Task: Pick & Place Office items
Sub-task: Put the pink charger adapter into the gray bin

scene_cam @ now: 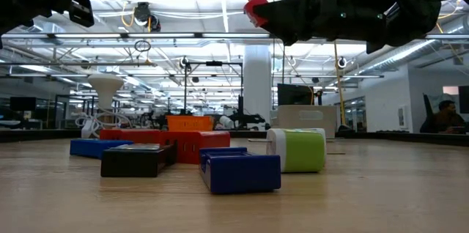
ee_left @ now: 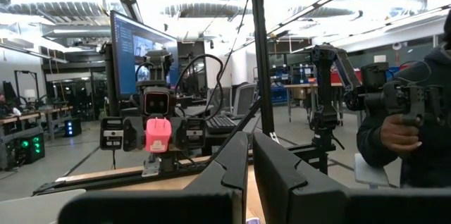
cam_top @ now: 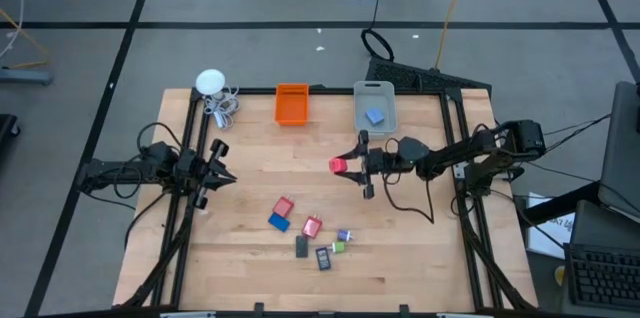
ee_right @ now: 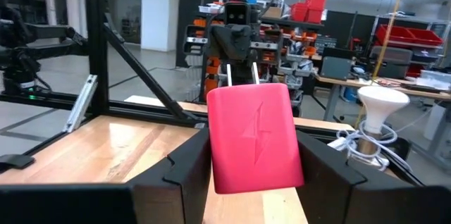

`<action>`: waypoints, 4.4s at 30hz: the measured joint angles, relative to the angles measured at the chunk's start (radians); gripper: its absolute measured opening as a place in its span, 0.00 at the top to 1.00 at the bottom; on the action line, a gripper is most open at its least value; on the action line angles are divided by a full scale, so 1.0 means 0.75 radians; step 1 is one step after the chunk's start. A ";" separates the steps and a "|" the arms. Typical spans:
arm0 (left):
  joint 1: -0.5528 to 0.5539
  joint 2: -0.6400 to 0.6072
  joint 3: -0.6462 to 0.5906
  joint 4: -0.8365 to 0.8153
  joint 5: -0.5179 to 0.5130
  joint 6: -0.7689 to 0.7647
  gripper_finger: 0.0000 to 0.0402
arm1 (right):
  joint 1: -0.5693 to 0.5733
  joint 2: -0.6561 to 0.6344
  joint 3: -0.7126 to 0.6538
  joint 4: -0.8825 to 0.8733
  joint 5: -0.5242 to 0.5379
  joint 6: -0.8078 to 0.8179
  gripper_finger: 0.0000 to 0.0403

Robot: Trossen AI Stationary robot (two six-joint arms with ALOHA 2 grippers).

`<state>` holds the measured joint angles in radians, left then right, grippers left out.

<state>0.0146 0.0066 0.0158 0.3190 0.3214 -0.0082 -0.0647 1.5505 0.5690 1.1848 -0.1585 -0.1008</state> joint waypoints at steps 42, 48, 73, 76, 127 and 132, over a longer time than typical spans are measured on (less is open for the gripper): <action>0.000 0.000 0.000 0.000 0.000 0.001 0.94 | 0.000 0.000 0.000 0.020 -0.001 -0.022 0.59; 0.000 0.000 0.000 0.000 0.000 0.001 0.94 | 0.000 0.000 0.000 0.021 -0.001 -0.022 0.59; 0.000 0.000 0.000 0.000 0.000 0.001 0.94 | 0.000 0.000 0.000 0.020 -0.001 -0.022 0.59; 0.000 0.000 0.000 0.000 0.000 0.001 0.94 | 0.000 0.000 0.000 0.020 -0.001 -0.022 0.59; 0.000 0.000 0.000 0.000 0.000 0.001 0.94 | -0.001 0.000 -0.001 0.100 0.178 0.230 0.59; 0.000 0.000 0.000 0.000 0.000 0.001 0.94 | -0.001 0.000 -0.001 0.089 0.182 0.227 0.59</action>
<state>0.0144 0.0066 0.0158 0.3189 0.3214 -0.0078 -0.0658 1.5505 0.5686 1.2518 -0.0223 0.0694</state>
